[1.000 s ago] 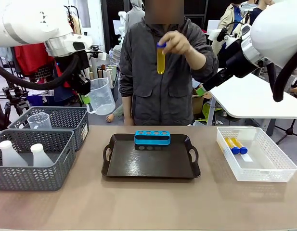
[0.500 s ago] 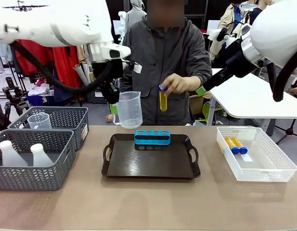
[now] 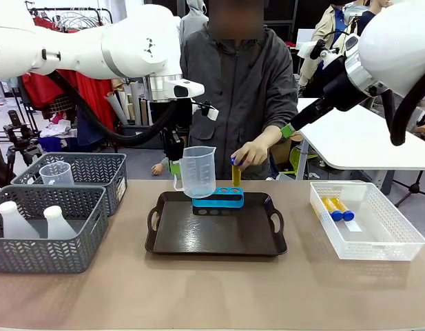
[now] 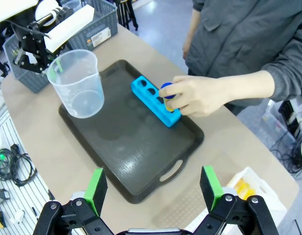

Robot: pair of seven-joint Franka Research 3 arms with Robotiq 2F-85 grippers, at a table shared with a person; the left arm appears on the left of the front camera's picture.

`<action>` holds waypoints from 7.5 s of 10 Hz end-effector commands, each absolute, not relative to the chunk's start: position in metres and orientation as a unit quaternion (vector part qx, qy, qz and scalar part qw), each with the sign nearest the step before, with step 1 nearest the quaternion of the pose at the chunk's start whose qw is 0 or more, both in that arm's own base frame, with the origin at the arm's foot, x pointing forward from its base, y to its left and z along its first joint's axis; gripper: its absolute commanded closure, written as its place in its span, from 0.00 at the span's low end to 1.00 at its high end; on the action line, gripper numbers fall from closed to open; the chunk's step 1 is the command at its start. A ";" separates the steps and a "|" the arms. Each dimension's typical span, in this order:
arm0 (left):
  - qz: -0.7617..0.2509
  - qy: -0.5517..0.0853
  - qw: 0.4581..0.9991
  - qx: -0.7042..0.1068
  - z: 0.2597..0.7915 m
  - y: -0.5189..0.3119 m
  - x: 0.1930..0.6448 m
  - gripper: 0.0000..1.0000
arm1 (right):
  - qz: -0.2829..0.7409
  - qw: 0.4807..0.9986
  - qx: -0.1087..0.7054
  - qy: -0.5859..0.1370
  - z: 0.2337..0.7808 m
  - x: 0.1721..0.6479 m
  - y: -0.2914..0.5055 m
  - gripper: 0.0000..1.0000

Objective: Prepare the laboratory tools.
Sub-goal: Pick up one Large Measuring Cup and place it on the Handle tray, then pick up one Small flask and place it on the Handle tray.

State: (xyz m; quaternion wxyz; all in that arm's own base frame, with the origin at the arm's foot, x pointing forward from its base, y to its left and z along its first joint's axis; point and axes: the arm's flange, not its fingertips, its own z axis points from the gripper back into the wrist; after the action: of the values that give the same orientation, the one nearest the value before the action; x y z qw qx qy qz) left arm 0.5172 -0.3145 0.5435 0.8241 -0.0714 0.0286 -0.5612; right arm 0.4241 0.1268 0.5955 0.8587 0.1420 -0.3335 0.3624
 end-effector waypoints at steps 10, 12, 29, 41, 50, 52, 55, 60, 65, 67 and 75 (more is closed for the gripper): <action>-0.561 0.028 0.825 -0.066 0.548 -0.309 0.519 1.00 | 0.355 0.862 0.147 -0.331 0.598 0.424 0.128 0.00; -0.552 0.029 0.831 -0.067 0.548 -0.304 0.516 1.00 | 0.355 0.862 0.147 -0.331 0.598 0.424 0.128 0.00; -0.719 0.027 0.693 0.040 0.439 -0.469 0.565 1.00 | 0.355 0.862 0.147 -0.331 0.598 0.424 0.128 0.00; -0.738 0.044 0.673 0.023 0.404 -0.474 0.557 0.13 | 0.355 0.862 0.147 -0.331 0.598 0.424 0.128 0.00; -0.663 0.030 0.748 0.020 0.522 -0.400 0.522 0.00 | 0.355 0.862 0.147 -0.331 0.598 0.424 0.128 0.00; -0.647 0.000 0.762 0.014 0.537 -0.383 0.512 0.00 | 0.355 0.862 0.147 -0.331 0.598 0.424 0.128 0.00; -0.665 0.031 0.746 0.025 0.534 -0.403 0.532 0.00 | 0.355 0.862 0.147 -0.331 0.598 0.424 0.128 0.00; -0.599 0.013 0.799 0.041 0.581 -0.351 0.482 0.00 | 0.355 0.862 0.147 -0.331 0.598 0.424 0.128 0.00; -0.407 -0.047 0.912 0.015 0.596 -0.238 0.434 0.00 | 0.355 0.862 0.147 -0.331 0.598 0.424 0.128 0.00; -0.345 -0.072 0.936 -0.007 0.586 -0.180 0.427 0.00 | 0.355 0.862 0.147 -0.331 0.598 0.424 0.128 0.00; -0.301 -0.079 0.950 0.006 0.574 -0.132 0.440 0.00 | 0.355 0.862 0.147 -0.331 0.598 0.424 0.128 0.00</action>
State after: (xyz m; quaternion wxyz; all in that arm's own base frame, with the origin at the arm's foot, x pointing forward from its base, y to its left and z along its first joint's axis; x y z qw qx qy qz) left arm 0.4420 -0.1338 0.5704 0.9498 0.0049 -0.0806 -0.3024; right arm 0.4246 0.1266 0.5956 0.8591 0.1411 -0.3331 0.3620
